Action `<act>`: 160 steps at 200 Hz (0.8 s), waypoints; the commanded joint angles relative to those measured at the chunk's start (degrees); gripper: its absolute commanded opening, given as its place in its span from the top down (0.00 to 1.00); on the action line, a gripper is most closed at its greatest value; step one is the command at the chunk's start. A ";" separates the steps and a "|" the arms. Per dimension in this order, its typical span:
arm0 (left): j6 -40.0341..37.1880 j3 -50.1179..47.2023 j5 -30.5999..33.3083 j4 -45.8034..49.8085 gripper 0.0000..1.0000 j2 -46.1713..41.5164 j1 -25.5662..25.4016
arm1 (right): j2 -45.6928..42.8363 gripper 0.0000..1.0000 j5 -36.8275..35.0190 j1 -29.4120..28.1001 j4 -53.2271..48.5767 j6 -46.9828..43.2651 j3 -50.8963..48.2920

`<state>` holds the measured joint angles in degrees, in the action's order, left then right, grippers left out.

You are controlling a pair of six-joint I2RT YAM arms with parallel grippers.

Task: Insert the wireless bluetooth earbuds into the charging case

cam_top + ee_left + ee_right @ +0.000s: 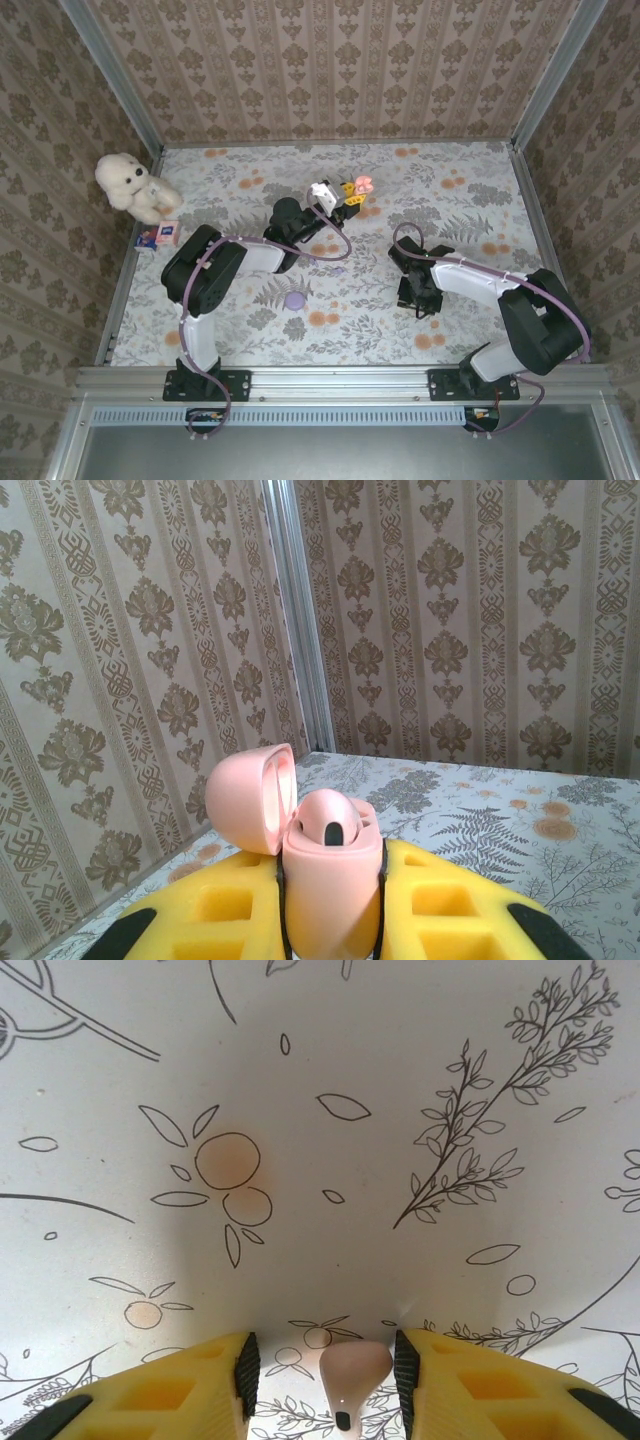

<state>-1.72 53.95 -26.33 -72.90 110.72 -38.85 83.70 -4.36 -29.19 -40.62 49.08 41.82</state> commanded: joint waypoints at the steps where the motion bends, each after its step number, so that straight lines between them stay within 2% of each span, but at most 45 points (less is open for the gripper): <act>1: 0.92 0.14 0.05 -2.30 1.00 -1.78 0.37 | 0.94 0.57 -2.28 -0.39 -1.38 0.84 0.89; 61: 0.92 0.04 -0.04 -2.33 1.00 -1.91 0.40 | 2.07 0.59 -4.63 -0.25 -1.92 -0.16 1.37; 128: 1.10 0.19 -0.13 -2.28 1.00 -1.82 0.40 | 2.21 0.66 -4.45 -0.01 -2.01 -1.27 1.51; 160: 1.14 0.29 -0.13 -2.29 1.00 -1.82 0.36 | 1.94 0.63 -3.14 0.01 -1.96 -1.96 1.33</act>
<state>-1.67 53.95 -26.33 -72.90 110.72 -38.85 85.14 -5.65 -29.41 -40.91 48.07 43.05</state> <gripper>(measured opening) 0.207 0.350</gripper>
